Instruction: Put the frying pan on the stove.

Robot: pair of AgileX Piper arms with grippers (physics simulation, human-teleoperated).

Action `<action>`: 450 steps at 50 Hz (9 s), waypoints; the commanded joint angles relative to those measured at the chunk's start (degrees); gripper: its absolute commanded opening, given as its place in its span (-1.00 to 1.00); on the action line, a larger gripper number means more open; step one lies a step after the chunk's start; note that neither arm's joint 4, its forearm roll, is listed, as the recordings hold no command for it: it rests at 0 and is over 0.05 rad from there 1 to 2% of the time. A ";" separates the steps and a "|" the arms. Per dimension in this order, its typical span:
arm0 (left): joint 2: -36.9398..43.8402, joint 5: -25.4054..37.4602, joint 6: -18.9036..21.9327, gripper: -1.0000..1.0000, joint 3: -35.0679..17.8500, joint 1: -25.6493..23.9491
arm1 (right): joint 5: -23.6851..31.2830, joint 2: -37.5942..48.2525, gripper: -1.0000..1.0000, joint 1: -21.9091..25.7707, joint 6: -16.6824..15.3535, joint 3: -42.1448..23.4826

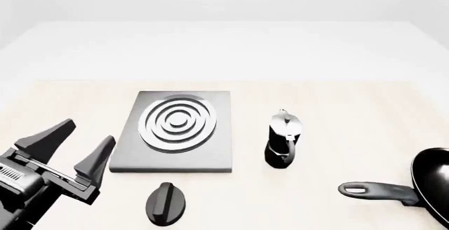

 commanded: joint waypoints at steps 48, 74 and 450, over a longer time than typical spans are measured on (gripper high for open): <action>30.14 -2.76 2.18 1.00 -22.44 -26.78 | 15.33 0.00 1.00 0.79 2.40 -27.74; 48.03 4.12 0.84 1.00 -40.12 -34.80 | 26.53 0.00 1.00 3.13 3.41 -47.15; 108.76 40.23 -3.27 -1.00 -111.50 -45.66 | 30.55 0.00 1.00 9.01 -3.23 -55.21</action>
